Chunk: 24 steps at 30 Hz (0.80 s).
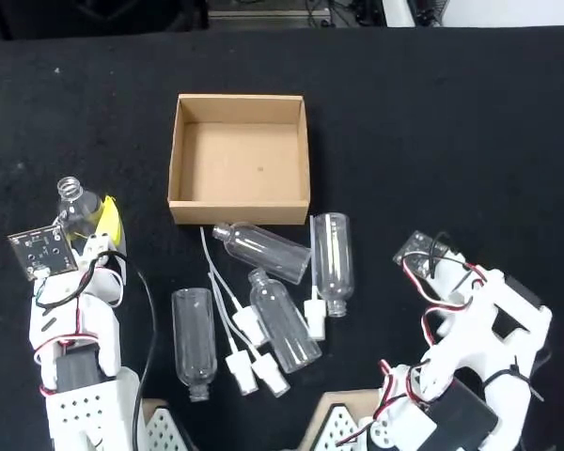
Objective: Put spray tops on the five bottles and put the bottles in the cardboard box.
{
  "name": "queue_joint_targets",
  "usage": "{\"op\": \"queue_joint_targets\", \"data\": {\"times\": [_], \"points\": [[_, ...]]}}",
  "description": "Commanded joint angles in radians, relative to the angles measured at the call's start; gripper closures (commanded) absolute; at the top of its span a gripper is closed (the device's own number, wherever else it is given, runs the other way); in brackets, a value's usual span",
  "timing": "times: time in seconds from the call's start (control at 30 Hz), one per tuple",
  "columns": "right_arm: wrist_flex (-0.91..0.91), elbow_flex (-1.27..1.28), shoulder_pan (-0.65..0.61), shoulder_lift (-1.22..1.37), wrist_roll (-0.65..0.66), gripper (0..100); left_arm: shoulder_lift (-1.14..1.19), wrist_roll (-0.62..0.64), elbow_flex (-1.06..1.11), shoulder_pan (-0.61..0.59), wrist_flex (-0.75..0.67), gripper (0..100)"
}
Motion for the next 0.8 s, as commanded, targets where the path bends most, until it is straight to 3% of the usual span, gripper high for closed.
{"op": "queue_joint_targets", "data": {"times": [0.0, 0.17, 0.3, 0.43, 0.57, 0.77], "points": [[-0.012, -0.031, 0.012, -0.013, 0.0, 98.7, -0.021, 0.011, 0.019, 0.01, -0.005, 97], [0.195, -0.202, -0.029, -0.131, -0.232, 98.8, -0.021, 0.011, 0.019, 0.01, -0.005, 97], [0.499, -0.414, -0.175, -0.269, -0.557, 98.8, -0.021, 0.011, 0.019, 0.01, -0.005, 97], [0.68, -0.628, -0.411, -0.398, -0.911, 98.8, -0.021, 0.011, 0.019, 0.005, -0.005, 97], [0.72, -0.825, -0.674, -0.467, -1.206, 98.7, -0.023, 0.011, 0.019, 0.001, -0.005, 97], [0.597, -0.984, -1.089, -0.47, -1.465, 98.7, -0.023, 0.008, 0.018, 0.01, -0.002, 97]]}}
